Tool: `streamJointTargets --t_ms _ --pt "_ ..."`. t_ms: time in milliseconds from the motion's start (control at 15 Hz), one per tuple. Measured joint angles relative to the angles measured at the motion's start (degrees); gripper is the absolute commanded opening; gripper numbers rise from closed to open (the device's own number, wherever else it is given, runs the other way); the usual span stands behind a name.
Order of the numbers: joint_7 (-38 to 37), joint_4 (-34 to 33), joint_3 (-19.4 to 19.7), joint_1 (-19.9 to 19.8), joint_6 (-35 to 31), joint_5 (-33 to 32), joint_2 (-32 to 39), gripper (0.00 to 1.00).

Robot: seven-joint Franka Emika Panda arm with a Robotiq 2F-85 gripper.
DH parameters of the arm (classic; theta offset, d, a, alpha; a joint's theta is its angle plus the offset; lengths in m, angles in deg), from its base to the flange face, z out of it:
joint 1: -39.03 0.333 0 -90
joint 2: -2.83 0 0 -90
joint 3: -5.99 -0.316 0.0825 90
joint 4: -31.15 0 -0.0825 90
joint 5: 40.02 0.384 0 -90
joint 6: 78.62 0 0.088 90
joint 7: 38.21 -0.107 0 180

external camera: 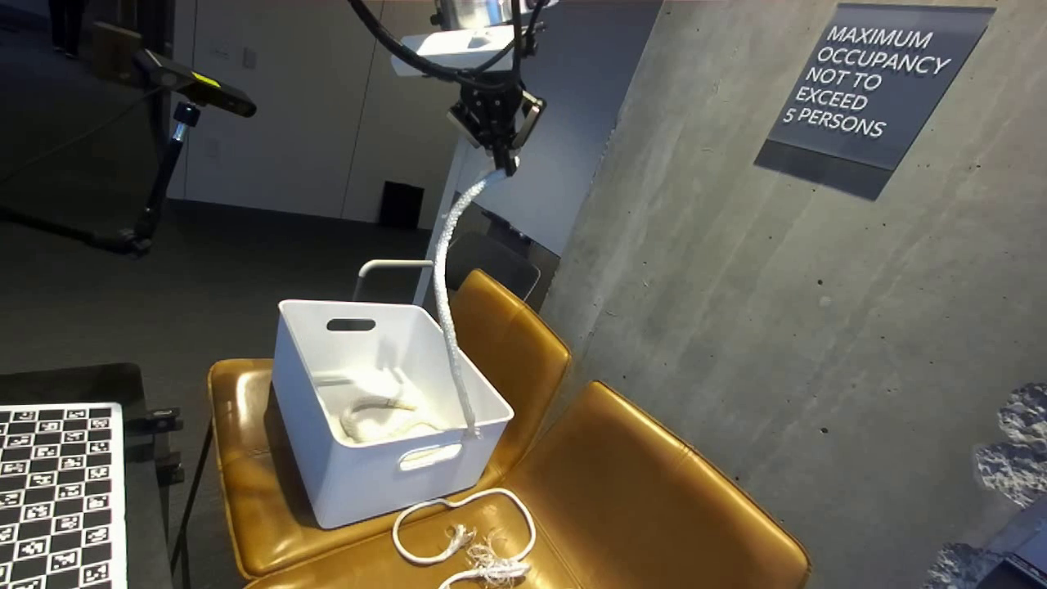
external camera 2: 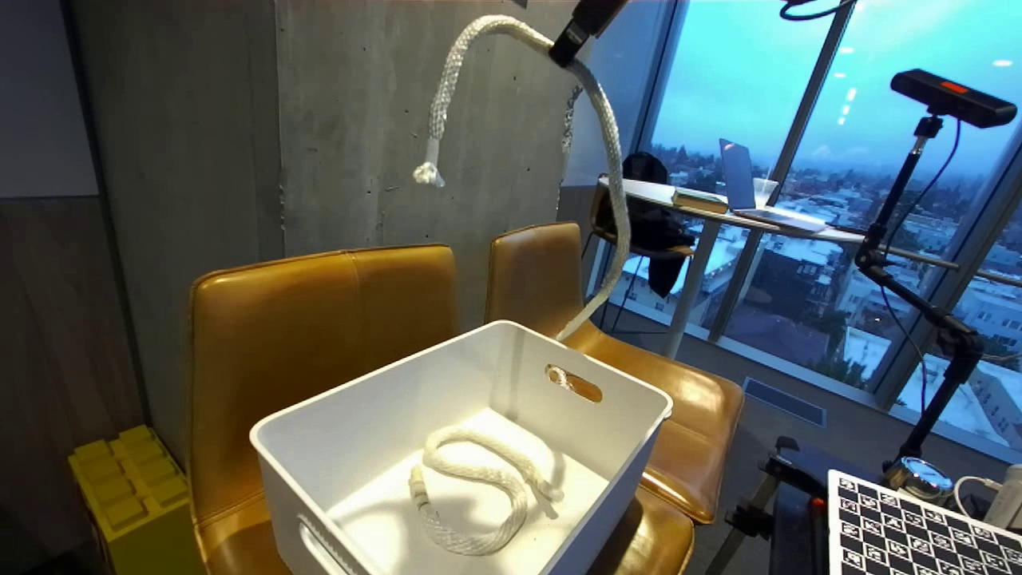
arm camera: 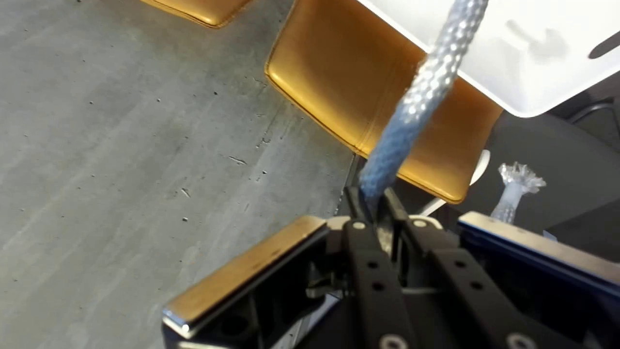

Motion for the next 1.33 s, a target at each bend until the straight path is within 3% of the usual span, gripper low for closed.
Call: streamJointTargets --t_ms 867,1333 --pt "-2.0 -5.4 -1.0 3.0 -0.1 -4.3 13.7 0.03" --pt "-6.4 -13.2 -1.5 8.9 1.5 -7.8 17.8 0.03"
